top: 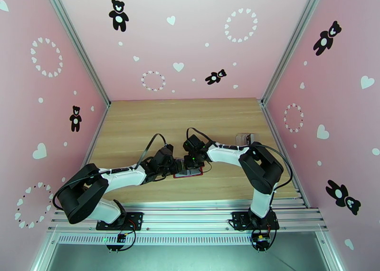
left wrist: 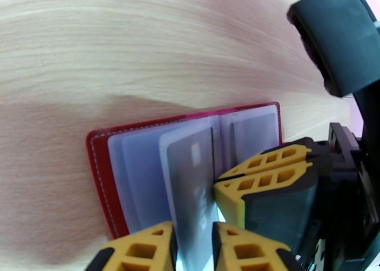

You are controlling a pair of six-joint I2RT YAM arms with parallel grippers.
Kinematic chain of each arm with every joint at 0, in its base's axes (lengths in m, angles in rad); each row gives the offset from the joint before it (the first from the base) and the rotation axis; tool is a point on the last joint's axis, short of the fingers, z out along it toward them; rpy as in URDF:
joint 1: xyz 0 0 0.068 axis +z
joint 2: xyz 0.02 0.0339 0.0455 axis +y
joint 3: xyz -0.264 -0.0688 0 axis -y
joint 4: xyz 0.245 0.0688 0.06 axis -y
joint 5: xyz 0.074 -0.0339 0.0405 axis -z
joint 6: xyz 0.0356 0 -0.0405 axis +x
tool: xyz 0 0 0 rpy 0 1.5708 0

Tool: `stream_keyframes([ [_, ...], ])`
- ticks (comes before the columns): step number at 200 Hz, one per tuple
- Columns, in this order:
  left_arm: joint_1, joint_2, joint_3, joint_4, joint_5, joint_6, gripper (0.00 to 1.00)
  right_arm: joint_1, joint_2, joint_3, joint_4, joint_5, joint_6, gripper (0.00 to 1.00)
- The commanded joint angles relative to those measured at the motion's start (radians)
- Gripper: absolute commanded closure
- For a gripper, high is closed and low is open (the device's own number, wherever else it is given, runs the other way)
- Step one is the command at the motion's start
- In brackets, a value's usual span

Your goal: Put the credit cards into the card holder

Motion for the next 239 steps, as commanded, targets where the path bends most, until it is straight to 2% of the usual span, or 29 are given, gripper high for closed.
stream_keyframes([
  [1,-0.014,0.001,0.025,0.003,0.023,0.002,0.74,0.007,0.023,-0.013,-0.014,-0.008,0.006,0.9],
  [27,-0.019,0.007,0.027,0.019,0.033,-0.005,0.74,0.007,-0.004,-0.024,-0.002,-0.017,0.015,0.89],
  [54,-0.022,0.001,0.032,0.018,0.033,-0.004,0.74,0.007,-0.045,-0.031,-0.002,-0.017,0.017,0.8],
  [151,-0.043,0.012,0.094,-0.009,0.039,0.01,0.73,-0.031,-0.17,-0.067,-0.071,0.044,-0.009,0.76],
  [196,-0.061,0.056,0.135,-0.007,0.042,0.01,0.73,-0.077,-0.219,-0.102,-0.1,0.086,-0.025,0.76],
  [239,-0.07,0.113,0.197,-0.015,0.046,0.021,0.73,-0.183,-0.331,-0.179,-0.12,0.105,-0.042,0.74],
])
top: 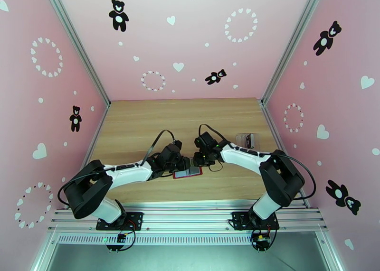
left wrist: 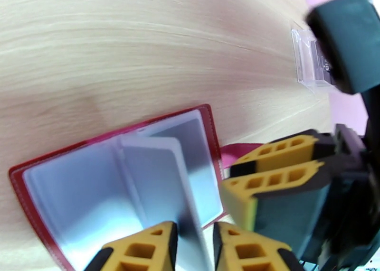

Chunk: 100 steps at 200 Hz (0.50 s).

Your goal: Put the credit cards into the card holder

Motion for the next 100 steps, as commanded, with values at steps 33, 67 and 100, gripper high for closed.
stream_keyframes([
  [33,-0.014,0.064,0.074,-0.011,0.034,0.025,0.73,-0.093,-0.153,-0.059,-0.082,0.044,-0.046,0.74],
  [67,-0.016,0.059,0.074,-0.016,0.037,0.031,0.73,-0.13,-0.197,-0.055,-0.116,0.077,-0.067,0.72],
  [100,-0.016,0.018,0.071,-0.05,0.013,0.044,0.73,-0.182,-0.216,-0.029,-0.157,0.097,-0.096,0.68],
])
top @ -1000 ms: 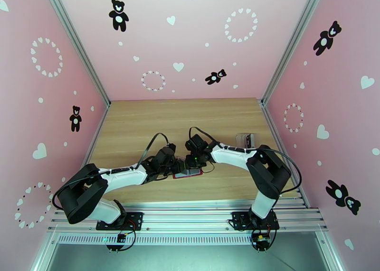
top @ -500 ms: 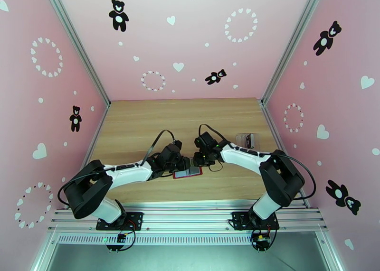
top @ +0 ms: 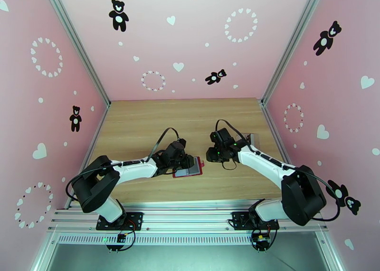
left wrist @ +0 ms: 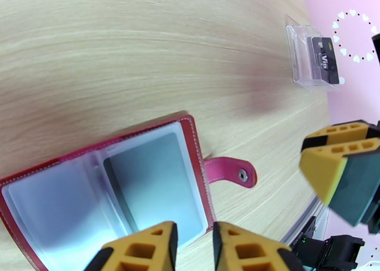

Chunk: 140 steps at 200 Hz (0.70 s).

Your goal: Put the credit cards into the card holder

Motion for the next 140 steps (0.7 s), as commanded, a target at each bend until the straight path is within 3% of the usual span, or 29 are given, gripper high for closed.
stream_keyframes([
  [1,-0.011,-0.04,0.012,-0.041,-0.007,0.028,0.73,-0.037,-0.032,0.017,-0.067,0.038,-0.036,0.67],
  [56,-0.009,-0.145,-0.038,-0.104,-0.08,0.04,0.72,-0.22,-0.023,0.161,-0.271,0.33,-0.131,0.52],
  [140,-0.009,-0.144,-0.077,-0.058,-0.078,0.035,0.72,-0.502,0.239,0.425,-0.35,0.423,-0.224,0.41],
])
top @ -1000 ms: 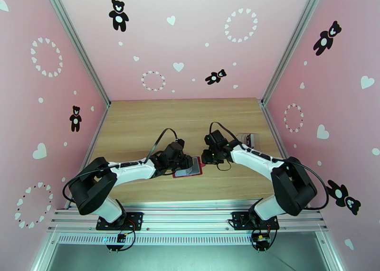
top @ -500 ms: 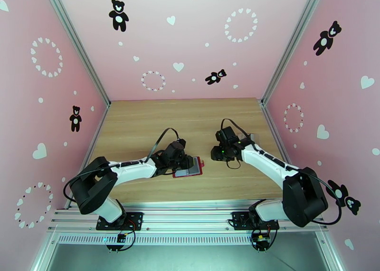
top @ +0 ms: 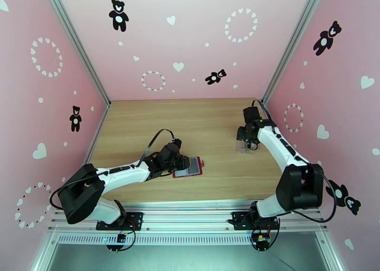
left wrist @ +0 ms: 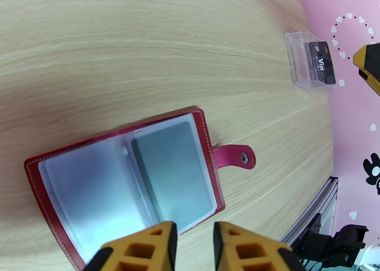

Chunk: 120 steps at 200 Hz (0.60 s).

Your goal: Put the credit cards into the card holder

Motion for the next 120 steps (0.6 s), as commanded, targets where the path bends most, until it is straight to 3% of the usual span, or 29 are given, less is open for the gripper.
stream_keyframes([
  [1,-0.005,0.002,-0.018,0.01,-0.012,0.013,0.72,-0.045,0.08,0.053,-0.065,0.056,-0.038,0.41],
  [19,-0.003,-0.001,-0.019,0.005,-0.011,0.018,0.72,-0.077,0.14,0.083,-0.062,0.017,-0.036,0.4],
  [120,0.0,0.024,-0.04,0.045,0.002,-0.002,0.72,-0.089,0.271,0.116,-0.075,0.047,-0.035,0.41],
])
